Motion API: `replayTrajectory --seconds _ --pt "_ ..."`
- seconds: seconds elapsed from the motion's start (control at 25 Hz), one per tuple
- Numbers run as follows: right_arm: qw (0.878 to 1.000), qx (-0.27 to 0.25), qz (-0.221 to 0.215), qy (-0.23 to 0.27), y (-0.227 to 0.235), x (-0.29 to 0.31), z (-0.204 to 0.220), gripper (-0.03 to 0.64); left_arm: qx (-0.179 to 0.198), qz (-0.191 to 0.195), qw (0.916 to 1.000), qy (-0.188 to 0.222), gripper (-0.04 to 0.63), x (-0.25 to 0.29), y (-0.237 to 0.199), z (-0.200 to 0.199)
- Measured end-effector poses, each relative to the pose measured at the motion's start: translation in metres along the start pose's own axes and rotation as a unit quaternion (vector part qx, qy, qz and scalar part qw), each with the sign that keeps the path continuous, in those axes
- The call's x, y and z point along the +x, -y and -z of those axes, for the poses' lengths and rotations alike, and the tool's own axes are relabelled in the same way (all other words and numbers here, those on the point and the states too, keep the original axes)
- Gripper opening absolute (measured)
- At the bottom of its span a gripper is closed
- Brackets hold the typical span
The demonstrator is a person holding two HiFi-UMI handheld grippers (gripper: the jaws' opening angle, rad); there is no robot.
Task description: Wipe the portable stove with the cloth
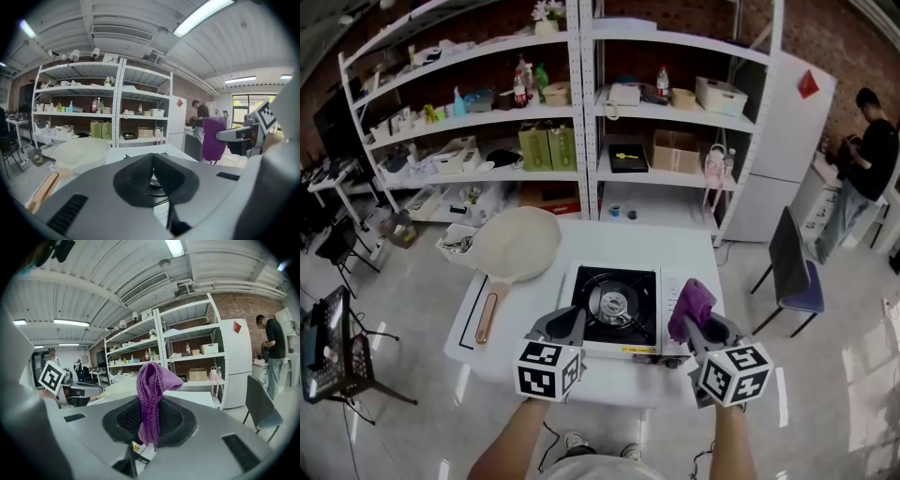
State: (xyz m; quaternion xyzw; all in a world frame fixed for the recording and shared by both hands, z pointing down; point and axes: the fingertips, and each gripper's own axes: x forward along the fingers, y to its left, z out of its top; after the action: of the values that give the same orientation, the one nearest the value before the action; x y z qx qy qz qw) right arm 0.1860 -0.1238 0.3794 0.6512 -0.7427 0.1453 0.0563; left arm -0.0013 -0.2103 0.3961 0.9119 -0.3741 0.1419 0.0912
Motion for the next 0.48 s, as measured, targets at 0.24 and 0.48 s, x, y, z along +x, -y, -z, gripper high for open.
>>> replayTrajectory --seconds 0.24,0.48 --pt "1.0 -0.014 -0.002 0.0 -0.0022 -0.0004 0.0026 0.065 0.005 -0.007 0.9999 -0.007 0.003 -0.0061 0.003 0.0084" --pt "1.0 -0.014 -0.003 0.001 -0.0023 -0.0048 0.0029 0.066 0.007 -0.007 0.9999 -0.011 0.003 -0.0085 0.006 0.0104"
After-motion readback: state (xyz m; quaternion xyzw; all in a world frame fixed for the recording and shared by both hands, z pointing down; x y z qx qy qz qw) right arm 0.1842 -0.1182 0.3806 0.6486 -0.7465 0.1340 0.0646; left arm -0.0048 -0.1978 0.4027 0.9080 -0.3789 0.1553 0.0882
